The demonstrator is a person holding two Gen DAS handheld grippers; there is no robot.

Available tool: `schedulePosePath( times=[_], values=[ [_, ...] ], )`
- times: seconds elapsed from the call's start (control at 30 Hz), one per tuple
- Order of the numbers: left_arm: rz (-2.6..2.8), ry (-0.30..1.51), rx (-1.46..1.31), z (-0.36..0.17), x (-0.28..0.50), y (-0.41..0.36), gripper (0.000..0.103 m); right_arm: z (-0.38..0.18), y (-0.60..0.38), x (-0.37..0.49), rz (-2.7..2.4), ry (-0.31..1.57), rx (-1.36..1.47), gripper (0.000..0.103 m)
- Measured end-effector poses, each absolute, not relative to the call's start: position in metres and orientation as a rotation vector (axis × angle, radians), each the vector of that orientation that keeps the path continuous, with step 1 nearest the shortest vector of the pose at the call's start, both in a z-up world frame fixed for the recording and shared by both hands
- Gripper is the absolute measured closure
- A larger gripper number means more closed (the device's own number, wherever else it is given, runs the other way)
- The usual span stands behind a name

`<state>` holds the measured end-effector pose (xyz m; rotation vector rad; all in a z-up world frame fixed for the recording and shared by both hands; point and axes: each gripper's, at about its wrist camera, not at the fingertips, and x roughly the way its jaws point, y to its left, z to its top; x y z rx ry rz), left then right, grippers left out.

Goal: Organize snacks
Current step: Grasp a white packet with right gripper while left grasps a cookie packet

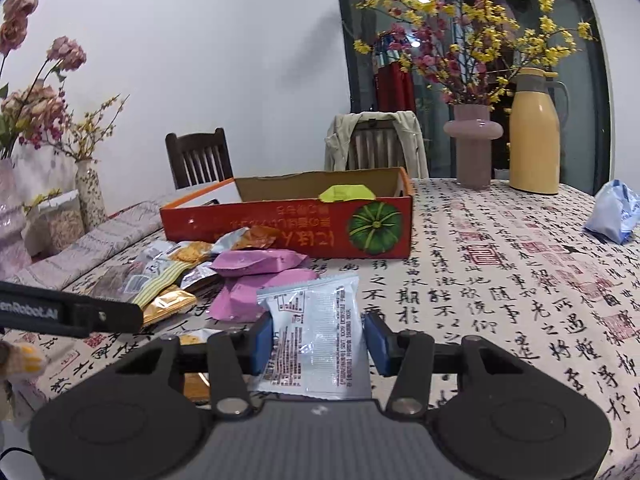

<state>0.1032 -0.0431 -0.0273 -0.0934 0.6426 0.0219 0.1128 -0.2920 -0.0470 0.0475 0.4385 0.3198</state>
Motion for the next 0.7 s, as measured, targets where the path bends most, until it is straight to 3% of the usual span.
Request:
schedulePosePath(
  times=[0.7],
  values=[
    [0.052,0.745,-0.025,-0.047,0.126,-0.093,0.0,-0.065,-0.322,0.109,0.306,0.42,0.097,0.055]
  ],
)
